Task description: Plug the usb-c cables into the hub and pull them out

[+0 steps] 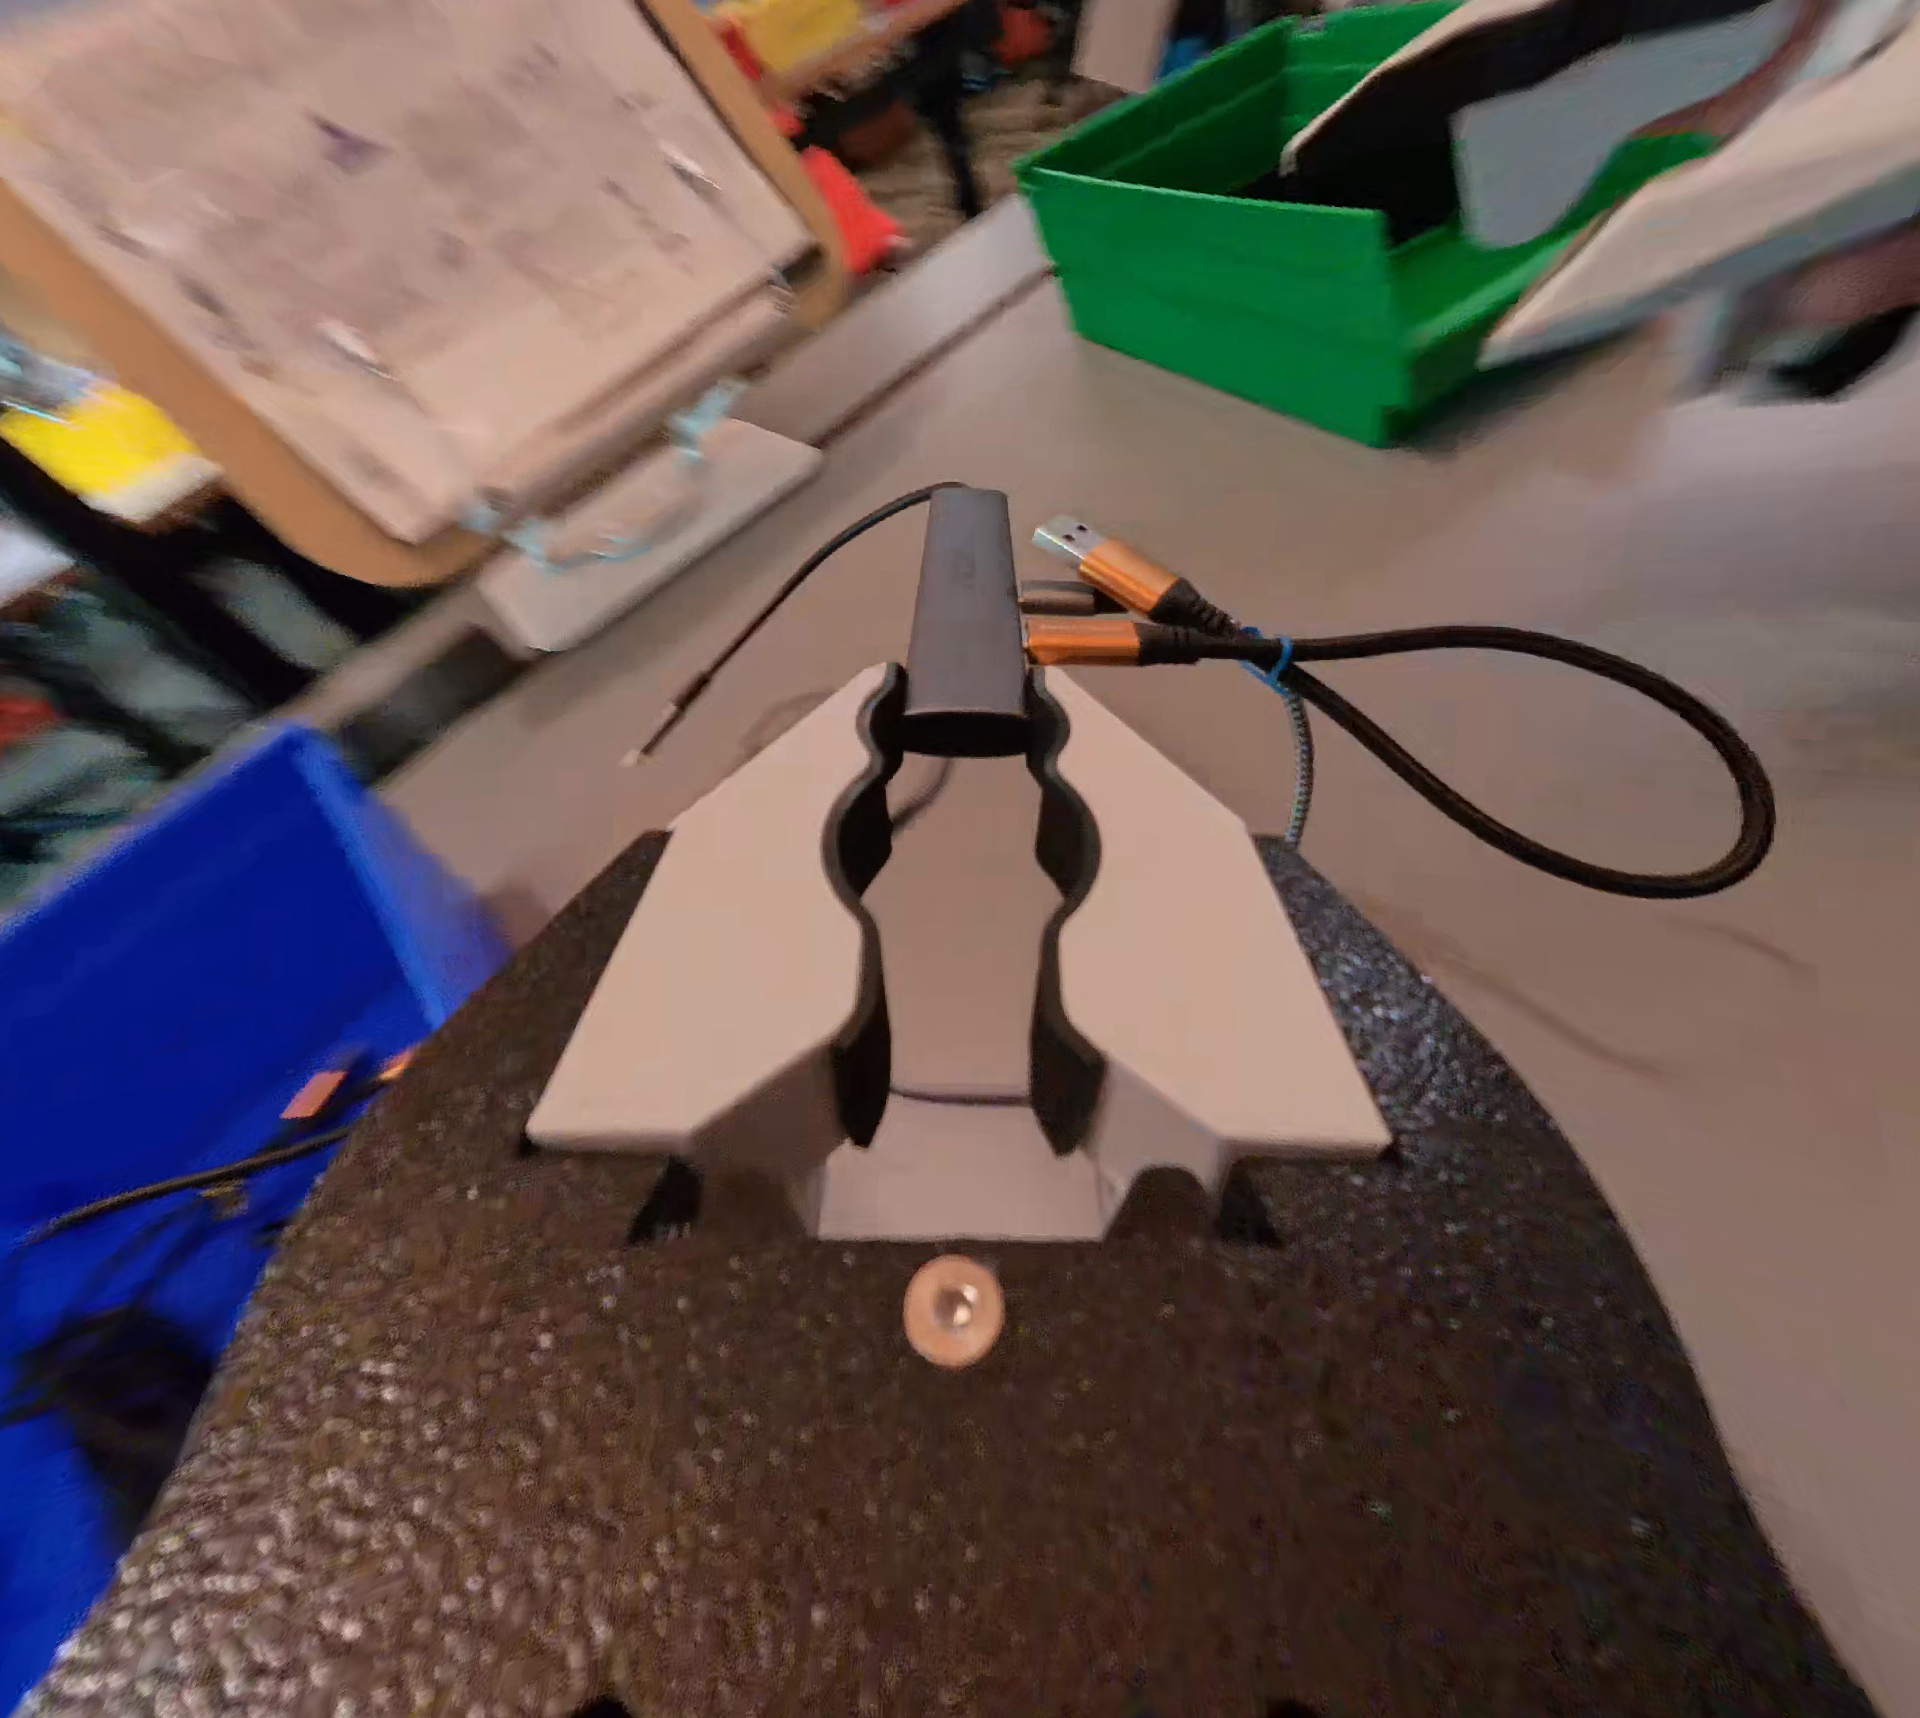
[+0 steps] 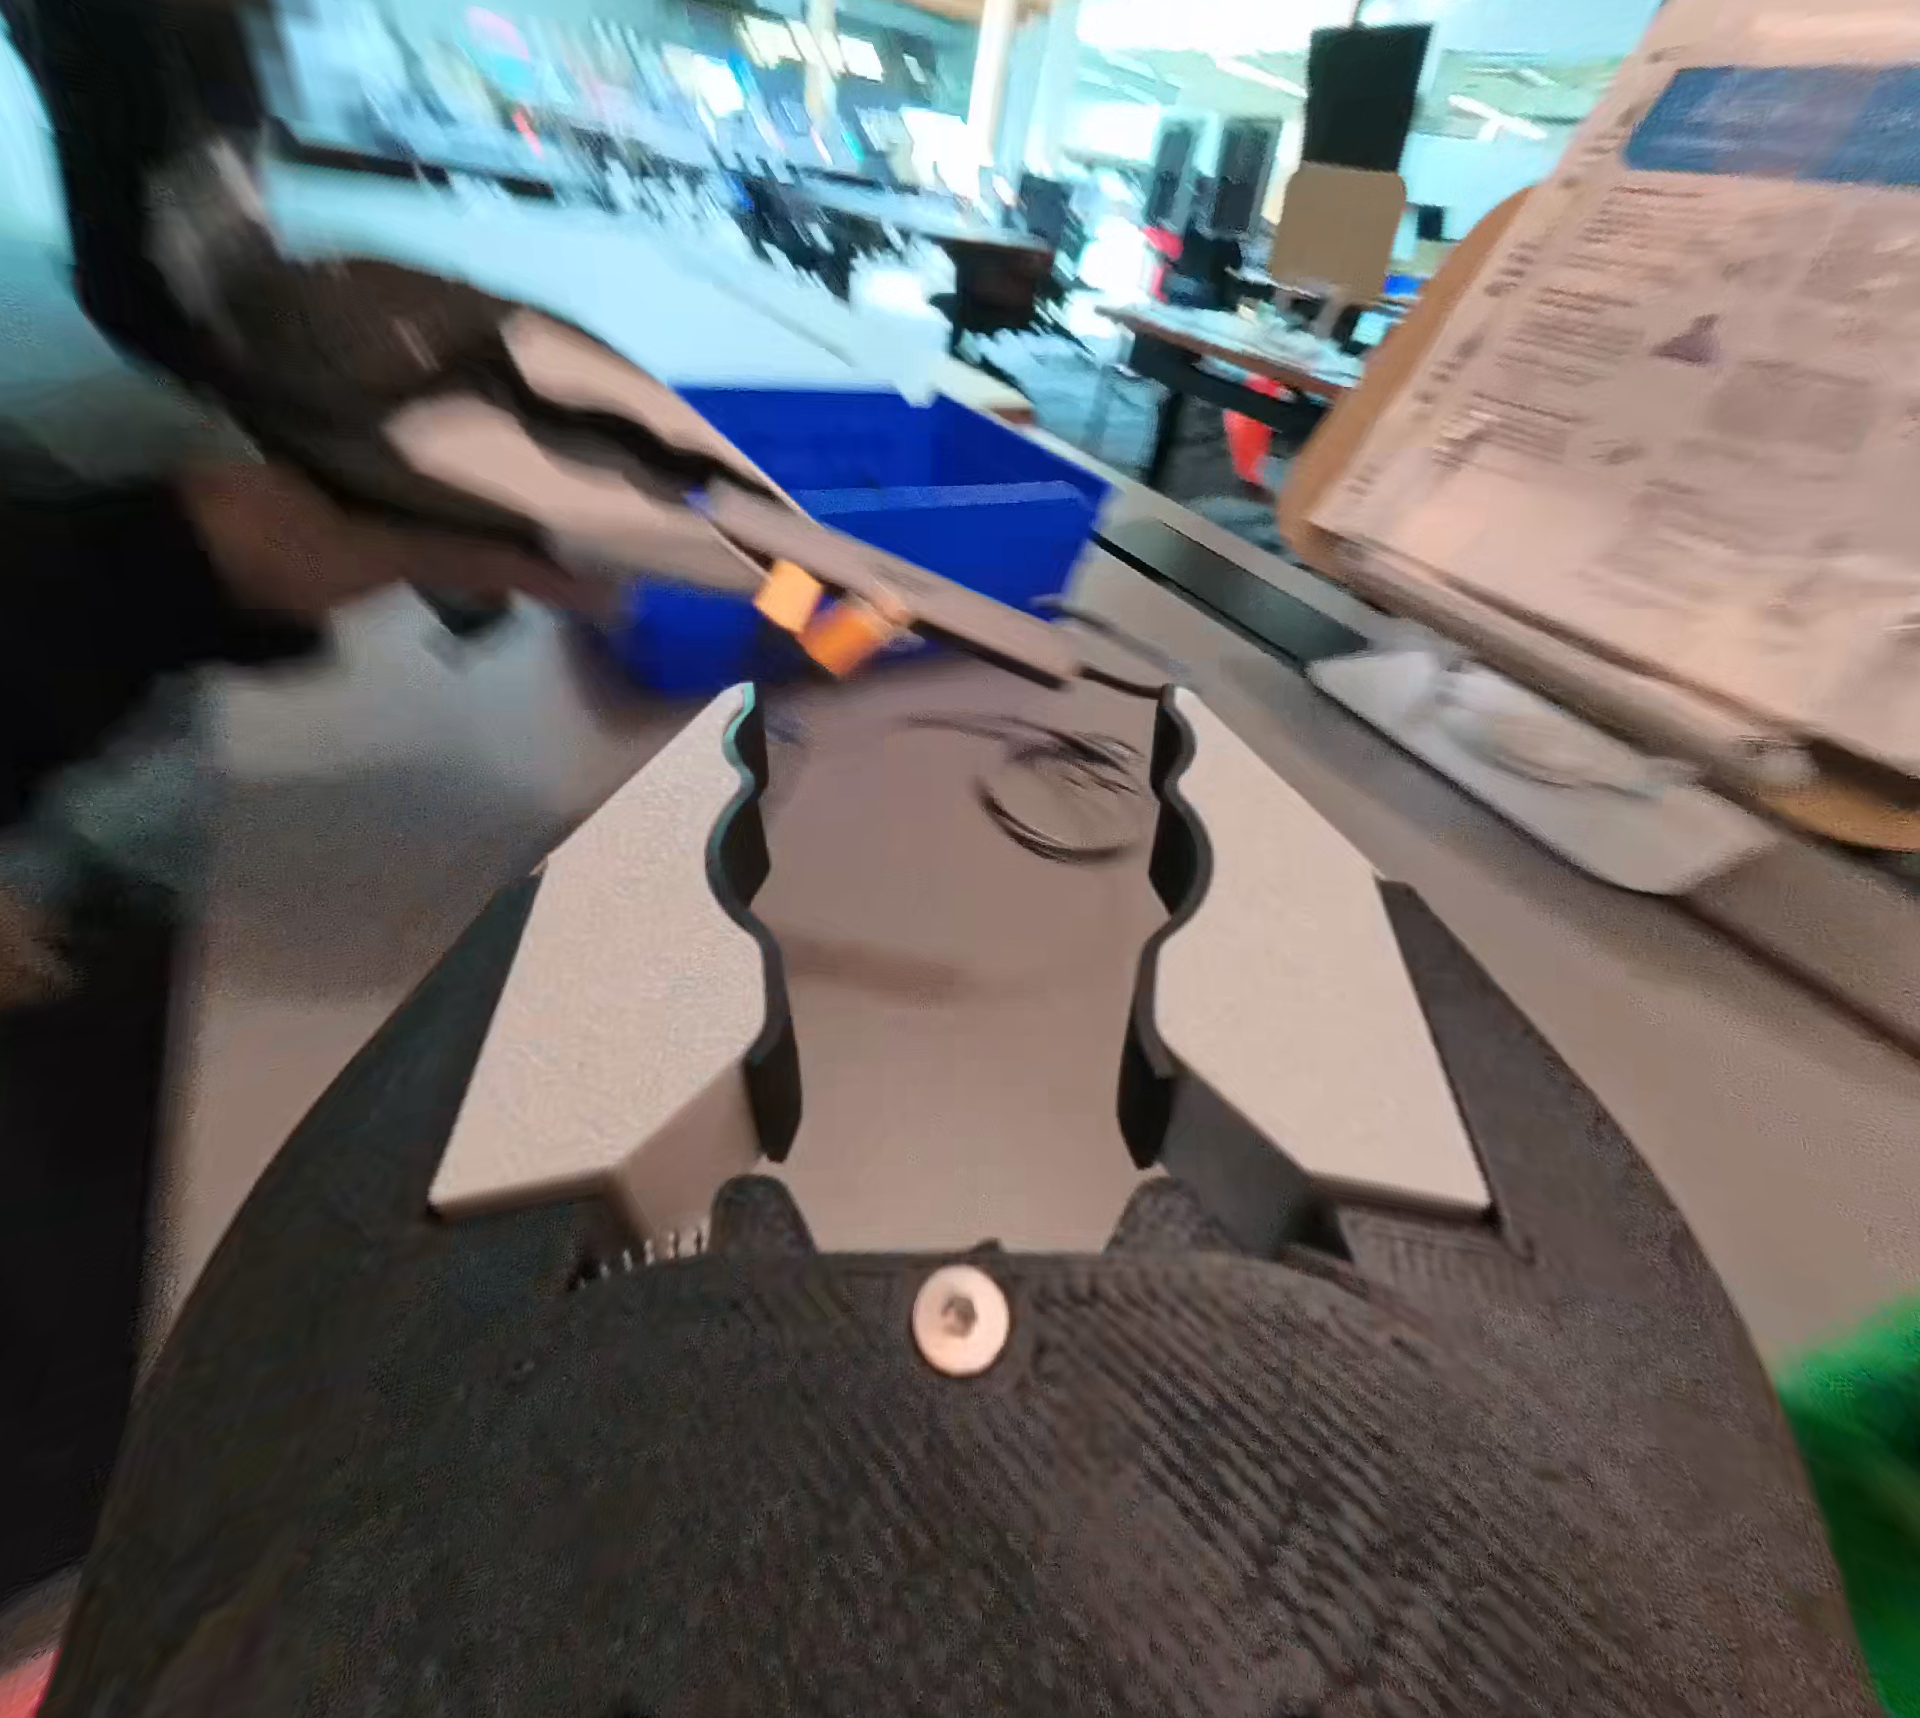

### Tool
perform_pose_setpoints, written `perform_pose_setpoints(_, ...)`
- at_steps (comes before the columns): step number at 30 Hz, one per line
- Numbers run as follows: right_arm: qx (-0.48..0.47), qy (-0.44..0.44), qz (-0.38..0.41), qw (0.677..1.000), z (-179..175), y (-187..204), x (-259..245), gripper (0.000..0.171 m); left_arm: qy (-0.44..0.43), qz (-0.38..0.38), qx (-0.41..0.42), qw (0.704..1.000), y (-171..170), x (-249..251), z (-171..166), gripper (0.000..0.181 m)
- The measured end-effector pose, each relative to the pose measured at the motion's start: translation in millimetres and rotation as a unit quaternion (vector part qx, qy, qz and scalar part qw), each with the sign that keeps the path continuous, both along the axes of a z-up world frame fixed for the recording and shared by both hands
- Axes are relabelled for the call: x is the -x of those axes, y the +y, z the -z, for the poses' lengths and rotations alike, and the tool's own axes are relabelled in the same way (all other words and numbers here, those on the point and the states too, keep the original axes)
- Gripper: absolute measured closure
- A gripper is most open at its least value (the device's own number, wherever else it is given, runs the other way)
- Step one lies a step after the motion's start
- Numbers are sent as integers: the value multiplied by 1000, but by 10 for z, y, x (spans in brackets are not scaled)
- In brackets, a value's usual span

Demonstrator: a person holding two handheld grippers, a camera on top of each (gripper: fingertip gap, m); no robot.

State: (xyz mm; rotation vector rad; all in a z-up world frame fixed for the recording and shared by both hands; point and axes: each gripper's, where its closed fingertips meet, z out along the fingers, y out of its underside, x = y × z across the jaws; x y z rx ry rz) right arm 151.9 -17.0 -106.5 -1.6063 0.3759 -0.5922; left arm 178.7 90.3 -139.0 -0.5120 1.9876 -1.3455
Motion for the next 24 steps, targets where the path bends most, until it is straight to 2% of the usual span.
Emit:
perform_pose_setpoints(1,-45,22,-27,998,-115,128,105,99,-42,-28,-3,999,6,-39,-42,160)
perform_pose_setpoints(3,-73,39,-45,996,-172,410,228,113,-102,-65,6,993,-21,-65,-95,160)
perform_pose_setpoints(6,-16,42,-5,999,107,675,151,119,-165,-103,40,980,-60,-56,-139,160)
perform_pose_setpoints(8,-2,30,31,999,253,676,37,129,-174,-104,64,977,-117,-27,-112,160)
perform_pose_setpoints(10,-15,38,20,999,316,700,35,142,-181,-98,66,976,-186,2,-44,160)
perform_pose_setpoints(15,-13,65,40,997,407,626,-85,146,-176,-71,57,980,-334,63,108,161)
perform_pose_setpoints(19,-9,79,39,996,466,618,-102,160,-169,-63,62,982,-358,74,127,160)
perform_pose_setpoints(24,-13,87,37,995,503,605,-102,159,-162,-59,67,983,-360,75,142,161)
